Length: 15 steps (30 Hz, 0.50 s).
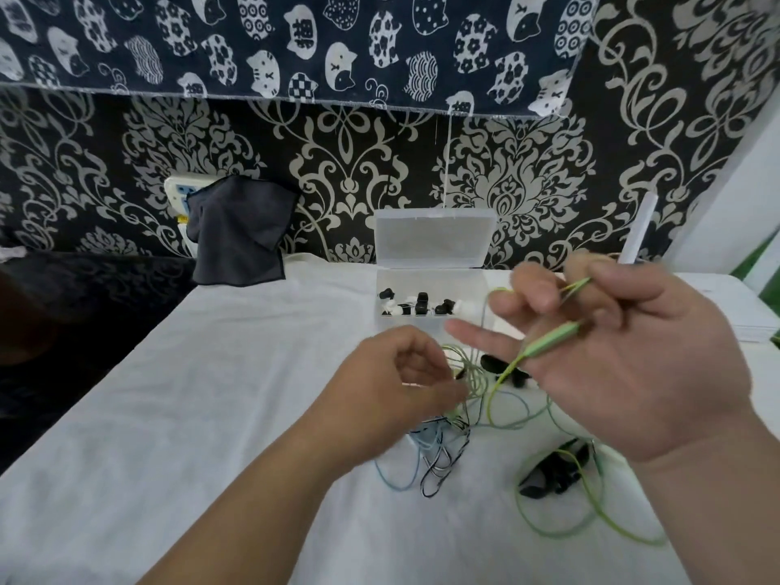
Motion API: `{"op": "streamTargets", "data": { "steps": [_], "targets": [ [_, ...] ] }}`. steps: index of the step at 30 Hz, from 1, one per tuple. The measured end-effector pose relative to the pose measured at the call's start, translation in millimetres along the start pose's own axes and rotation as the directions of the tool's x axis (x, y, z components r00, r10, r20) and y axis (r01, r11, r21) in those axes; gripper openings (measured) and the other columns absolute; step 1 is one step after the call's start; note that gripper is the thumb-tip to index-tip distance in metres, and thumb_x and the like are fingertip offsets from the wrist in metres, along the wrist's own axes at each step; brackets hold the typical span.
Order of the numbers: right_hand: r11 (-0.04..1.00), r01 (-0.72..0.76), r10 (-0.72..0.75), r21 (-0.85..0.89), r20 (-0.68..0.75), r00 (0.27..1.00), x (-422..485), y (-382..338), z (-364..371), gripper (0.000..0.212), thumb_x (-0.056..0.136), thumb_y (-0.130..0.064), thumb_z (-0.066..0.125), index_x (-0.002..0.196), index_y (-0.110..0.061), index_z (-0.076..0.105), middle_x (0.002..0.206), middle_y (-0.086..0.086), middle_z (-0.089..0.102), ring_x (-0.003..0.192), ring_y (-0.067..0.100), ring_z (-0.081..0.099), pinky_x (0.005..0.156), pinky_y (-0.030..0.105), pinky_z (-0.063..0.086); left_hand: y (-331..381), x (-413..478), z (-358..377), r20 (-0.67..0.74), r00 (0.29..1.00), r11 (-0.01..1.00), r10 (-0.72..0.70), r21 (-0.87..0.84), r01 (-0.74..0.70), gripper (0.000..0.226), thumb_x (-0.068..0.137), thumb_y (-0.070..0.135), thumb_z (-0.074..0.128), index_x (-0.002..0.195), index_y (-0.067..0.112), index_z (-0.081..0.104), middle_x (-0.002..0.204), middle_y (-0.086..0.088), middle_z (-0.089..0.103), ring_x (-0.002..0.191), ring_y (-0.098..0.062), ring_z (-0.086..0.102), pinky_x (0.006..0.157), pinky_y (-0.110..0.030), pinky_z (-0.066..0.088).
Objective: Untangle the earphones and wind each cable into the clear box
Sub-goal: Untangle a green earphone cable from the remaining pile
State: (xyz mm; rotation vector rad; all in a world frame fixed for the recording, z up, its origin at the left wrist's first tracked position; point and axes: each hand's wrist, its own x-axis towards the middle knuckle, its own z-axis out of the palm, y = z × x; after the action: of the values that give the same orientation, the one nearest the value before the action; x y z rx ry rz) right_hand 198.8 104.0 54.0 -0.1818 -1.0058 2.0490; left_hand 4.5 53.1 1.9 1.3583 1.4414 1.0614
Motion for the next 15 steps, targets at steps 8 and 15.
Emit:
{"op": "streamTargets", "data": {
  "steps": [8,15],
  "targets": [
    [0.991,-0.114,0.097,0.066,0.211,0.973,1.3,5.3,18.9,0.033,0.093,-0.01,0.053,0.063,-0.013,0.039,0.128,0.031,0.053,0.144,0.05,0.026,0.113,0.074,0.012,-13.7,4.5,13.1,-0.137,0.987,0.939,0.088,0.342,-0.036,0.008,0.092,0.027,0.062,0.085,0.027,0.064,0.081,0.013,0.069,0.076,0.0,0.064,0.067,-0.022,0.049],
    [0.822,-0.07,-0.135,-0.565,-0.313,0.94,-1.1,-14.9,18.2,0.042,0.09,-0.02,0.052,0.049,-0.014,0.049,0.112,0.013,0.072,0.104,0.032,0.071,0.098,0.056,0.051,-26.1,13.0,-10.8,-0.446,0.895,0.891,-0.003,0.405,0.205,0.014,0.088,0.031,0.066,0.087,0.028,0.053,0.103,0.007,0.054,0.07,-0.005,0.055,0.057,-0.018,0.036]
  ]
}}
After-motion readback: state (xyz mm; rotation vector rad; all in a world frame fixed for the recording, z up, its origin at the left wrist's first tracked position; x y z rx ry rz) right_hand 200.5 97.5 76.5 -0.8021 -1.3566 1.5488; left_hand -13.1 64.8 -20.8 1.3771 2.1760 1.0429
